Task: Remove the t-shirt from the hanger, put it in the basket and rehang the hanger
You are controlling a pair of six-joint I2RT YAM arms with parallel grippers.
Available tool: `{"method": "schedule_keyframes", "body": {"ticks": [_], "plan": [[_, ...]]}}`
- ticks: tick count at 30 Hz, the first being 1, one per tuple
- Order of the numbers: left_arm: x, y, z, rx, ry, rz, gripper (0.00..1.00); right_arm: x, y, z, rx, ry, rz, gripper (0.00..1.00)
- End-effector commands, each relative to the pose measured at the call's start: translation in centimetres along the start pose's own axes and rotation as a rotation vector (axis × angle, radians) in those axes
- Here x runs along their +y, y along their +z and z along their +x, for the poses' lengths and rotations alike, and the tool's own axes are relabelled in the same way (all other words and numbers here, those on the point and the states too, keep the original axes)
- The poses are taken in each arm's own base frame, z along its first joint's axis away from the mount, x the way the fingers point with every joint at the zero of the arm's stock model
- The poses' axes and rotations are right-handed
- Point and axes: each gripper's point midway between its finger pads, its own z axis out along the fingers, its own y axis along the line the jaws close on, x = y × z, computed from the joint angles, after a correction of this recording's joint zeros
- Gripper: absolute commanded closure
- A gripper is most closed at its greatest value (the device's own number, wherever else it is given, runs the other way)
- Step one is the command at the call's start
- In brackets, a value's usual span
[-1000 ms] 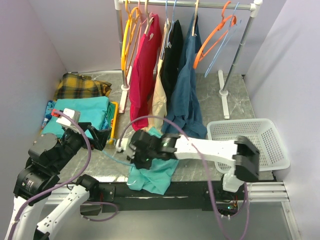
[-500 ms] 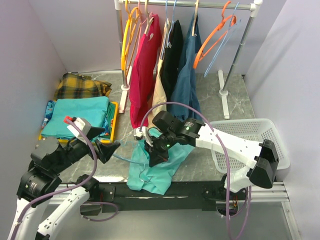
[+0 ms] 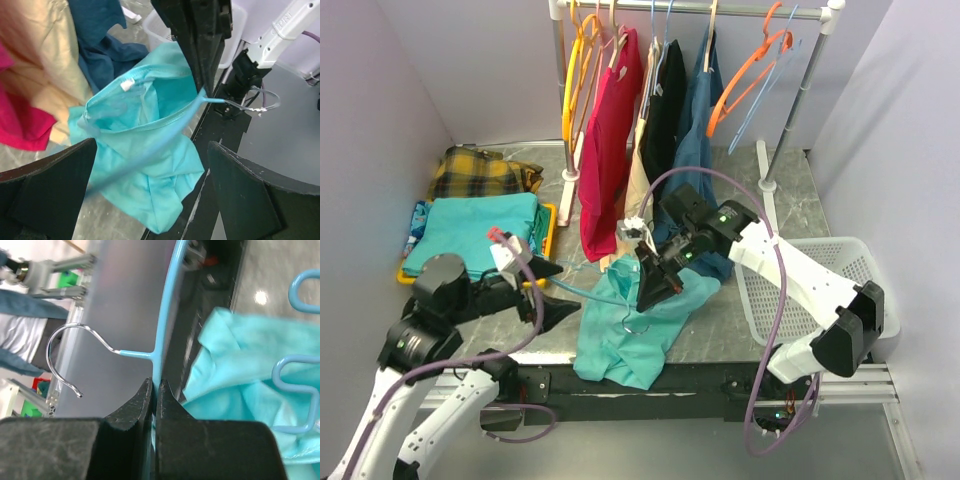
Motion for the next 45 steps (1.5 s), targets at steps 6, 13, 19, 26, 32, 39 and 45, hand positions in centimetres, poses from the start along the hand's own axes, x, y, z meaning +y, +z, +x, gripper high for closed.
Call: {"method": "schedule_keyframes", "body": {"ticks": [6, 13, 19, 26, 32, 39, 45], "plan": [[0.3, 2.8, -1.7, -0.006, 0.104, 0.122, 0.02, 4.6, -0.6, -2.6, -0.108, -0.061, -0.244, 1.00], [-1.4, 2.3, -0.5, 0.007, 0.161, 0.213, 0.01, 5.4, -0.9, -3.1, -0.162, -0.035, -0.291, 1.00], [-2.9, 1.5, 0.1, 0.005, 0.174, 0.279, 0.02, 5.6, -2.0, -4.4, -0.222, -0.007, -0.394, 1.00], [-2.4, 2.0, 0.6, 0.019, 0.153, 0.268, 0.13, 6.2, -2.5, -5.8, -0.231, 0.028, -0.423, 1.00], [-2.0, 2.4, 0.7, 0.025, 0.135, 0.249, 0.36, 6.5, -2.7, -6.4, -0.232, 0.047, -0.422, 1.00], [-1.7, 2.4, 0.7, 0.021, 0.129, 0.231, 0.83, 7.3, -3.1, -6.4, -0.237, 0.016, -0.419, 1.00], [-1.7, 2.5, 0.7, 0.022, 0.128, 0.231, 0.99, 7.9, -3.4, -6.6, -0.243, -0.007, -0.418, 1.00]]}}
